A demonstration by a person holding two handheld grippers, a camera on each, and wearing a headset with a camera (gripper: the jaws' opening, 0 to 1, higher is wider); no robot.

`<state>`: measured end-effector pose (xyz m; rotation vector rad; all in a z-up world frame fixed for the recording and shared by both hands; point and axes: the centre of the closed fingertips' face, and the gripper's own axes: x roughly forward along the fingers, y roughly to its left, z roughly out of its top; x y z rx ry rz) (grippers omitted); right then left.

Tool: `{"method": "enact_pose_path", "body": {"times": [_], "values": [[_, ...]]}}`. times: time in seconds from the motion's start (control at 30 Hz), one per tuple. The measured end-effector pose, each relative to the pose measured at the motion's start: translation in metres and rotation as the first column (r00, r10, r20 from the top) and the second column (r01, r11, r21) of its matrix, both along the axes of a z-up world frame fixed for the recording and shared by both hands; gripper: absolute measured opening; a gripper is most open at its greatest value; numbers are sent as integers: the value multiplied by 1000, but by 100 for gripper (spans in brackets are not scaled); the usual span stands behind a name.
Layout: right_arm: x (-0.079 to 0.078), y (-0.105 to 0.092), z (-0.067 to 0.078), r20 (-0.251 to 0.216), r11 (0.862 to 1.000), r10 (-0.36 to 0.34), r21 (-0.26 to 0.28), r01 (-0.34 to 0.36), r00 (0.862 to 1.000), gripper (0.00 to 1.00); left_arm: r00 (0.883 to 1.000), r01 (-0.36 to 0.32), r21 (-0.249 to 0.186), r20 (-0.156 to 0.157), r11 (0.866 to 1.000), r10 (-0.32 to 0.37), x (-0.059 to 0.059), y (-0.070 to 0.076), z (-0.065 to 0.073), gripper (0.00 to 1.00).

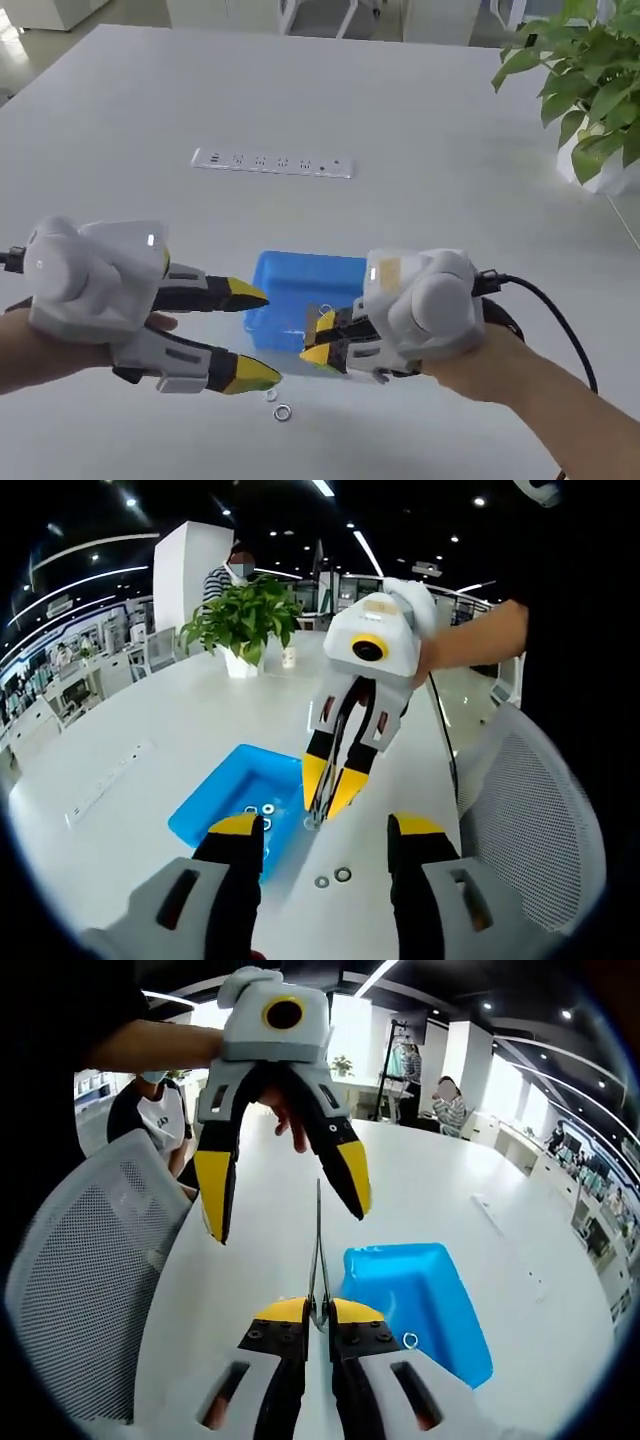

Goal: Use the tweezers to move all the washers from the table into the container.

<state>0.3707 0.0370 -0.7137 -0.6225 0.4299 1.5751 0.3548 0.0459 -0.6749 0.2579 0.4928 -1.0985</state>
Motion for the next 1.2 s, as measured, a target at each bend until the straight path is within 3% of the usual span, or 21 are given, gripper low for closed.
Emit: {"method": "enact_pose_path", "body": {"times": [0.33,0.57,0.77,1.2], "values": [[13,8,27,32,1000,26,10,-26,999,7,999,-55,-6,-1,998,55,1,11,2,68],[29,13,36,58,999,34,23,-35,998,7,997,-77,13,-1,997,77,0,17,0,77],[43,18,33,72,999,39,24,-41,997,7,996,-91,23,-2,996,91,0,22,-2,84],[57,23,13,66,999,46,16,-47,997,7,990,-139,16,-10,990,139,3,31,-4,99]]}}
